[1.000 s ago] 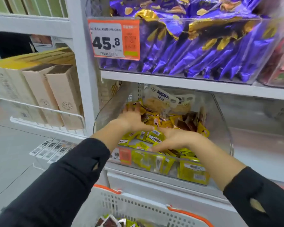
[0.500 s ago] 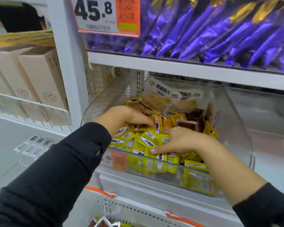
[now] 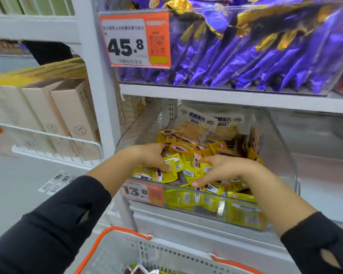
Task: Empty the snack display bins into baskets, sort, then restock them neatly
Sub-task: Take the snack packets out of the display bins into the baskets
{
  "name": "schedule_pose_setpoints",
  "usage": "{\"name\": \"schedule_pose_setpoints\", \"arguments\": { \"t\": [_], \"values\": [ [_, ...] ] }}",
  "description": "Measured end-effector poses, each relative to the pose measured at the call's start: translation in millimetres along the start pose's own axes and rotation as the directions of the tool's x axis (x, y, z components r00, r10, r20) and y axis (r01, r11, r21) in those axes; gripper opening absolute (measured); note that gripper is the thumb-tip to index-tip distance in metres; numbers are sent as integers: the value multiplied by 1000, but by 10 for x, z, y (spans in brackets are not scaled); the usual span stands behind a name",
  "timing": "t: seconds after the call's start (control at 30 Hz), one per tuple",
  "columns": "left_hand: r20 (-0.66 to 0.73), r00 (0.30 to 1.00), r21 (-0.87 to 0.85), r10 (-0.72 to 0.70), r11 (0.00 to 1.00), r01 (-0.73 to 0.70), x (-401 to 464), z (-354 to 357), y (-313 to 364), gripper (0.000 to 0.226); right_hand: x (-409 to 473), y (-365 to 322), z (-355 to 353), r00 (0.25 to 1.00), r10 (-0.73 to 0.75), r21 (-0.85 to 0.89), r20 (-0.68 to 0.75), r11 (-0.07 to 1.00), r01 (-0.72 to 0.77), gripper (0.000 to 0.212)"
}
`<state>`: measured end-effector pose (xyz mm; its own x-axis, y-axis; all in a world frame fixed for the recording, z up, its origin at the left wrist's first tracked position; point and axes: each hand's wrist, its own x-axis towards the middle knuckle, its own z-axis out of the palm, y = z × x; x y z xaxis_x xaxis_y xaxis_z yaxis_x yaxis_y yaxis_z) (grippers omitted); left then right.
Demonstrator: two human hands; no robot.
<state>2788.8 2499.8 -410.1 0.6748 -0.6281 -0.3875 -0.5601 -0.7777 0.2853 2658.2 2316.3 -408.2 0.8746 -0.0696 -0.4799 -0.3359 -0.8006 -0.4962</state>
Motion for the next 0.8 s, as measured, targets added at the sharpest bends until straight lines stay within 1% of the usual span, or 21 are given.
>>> {"name": "schedule_pose_setpoints", "arguments": {
  "t": [0.07, 0.1, 0.13, 0.17, 0.23, 0.33, 0.37, 0.4, 0.47, 0.5, 0.53, 0.63, 0.7, 0.73, 0.8],
  "values": [
    [141, 988, -70, -62, 995, 73, 52, 5, -104, 118, 16, 7, 2, 1000, 3, 26, -10, 1000, -3, 100],
    [190, 979, -79, -79, 992, 96, 64, 6, -129, 134, 9, 12, -4, 1000, 2, 41, -7, 999, -2, 101],
    [213, 973, -86, -84, 991, 104, 94, 21, -149, 144, 13, 29, -10, 1000, 3, 61, 5, 998, -4, 102],
    [216, 974, -86, -67, 992, 87, 131, 46, -175, 148, 16, 44, -15, 1000, 4, 85, 20, 996, -6, 102],
    [235, 972, -102, -22, 994, 47, 198, 80, -194, 144, 25, 71, -20, 999, 10, 134, 33, 991, -14, 102],
    [317, 948, -133, 16, 991, 28, 120, 49, -130, 118, 48, 99, -31, 1000, 31, 171, -1, 985, -31, 100],
    [315, 949, -150, 32, 989, 16, 99, 45, -125, 114, 52, 98, -45, 999, 48, 172, -11, 984, -46, 101],
    [299, 953, -172, 43, 985, 9, 61, 41, -106, 110, 51, 90, -53, 998, 64, 165, -10, 984, -62, 106],
    [260, 962, -234, 83, 972, -21, 28, 50, -81, 93, 74, 98, -61, 997, 77, 176, -4, 982, -75, 126],
    [247, 962, -271, 121, 961, -52, 14, 58, -63, 86, 108, 129, -62, 997, 72, 204, 10, 976, -73, 132],
    [232, 960, -292, 156, 953, -84, -10, 70, -37, 82, 138, 157, -57, 998, 61, 232, 35, 970, -67, 133],
    [188, 963, -330, 194, 936, -124, 36, 130, -82, 81, 148, 161, -32, 994, 29, 229, 109, 972, -54, 123],
    [147, 975, -388, 169, 916, -100, 85, 171, -139, 96, 149, 154, -7, 991, 29, 198, 131, 979, -54, 126],
    [129, 978, -421, 163, 902, -95, 81, 179, -146, 100, 161, 162, 6, 991, 32, 174, 133, 983, -55, 128],
    [114, 977, -490, 181, 865, -104, 84, 187, -150, 89, 200, 177, 14, 994, 20, 118, 112, 992, -33, 124]
  ]
}}
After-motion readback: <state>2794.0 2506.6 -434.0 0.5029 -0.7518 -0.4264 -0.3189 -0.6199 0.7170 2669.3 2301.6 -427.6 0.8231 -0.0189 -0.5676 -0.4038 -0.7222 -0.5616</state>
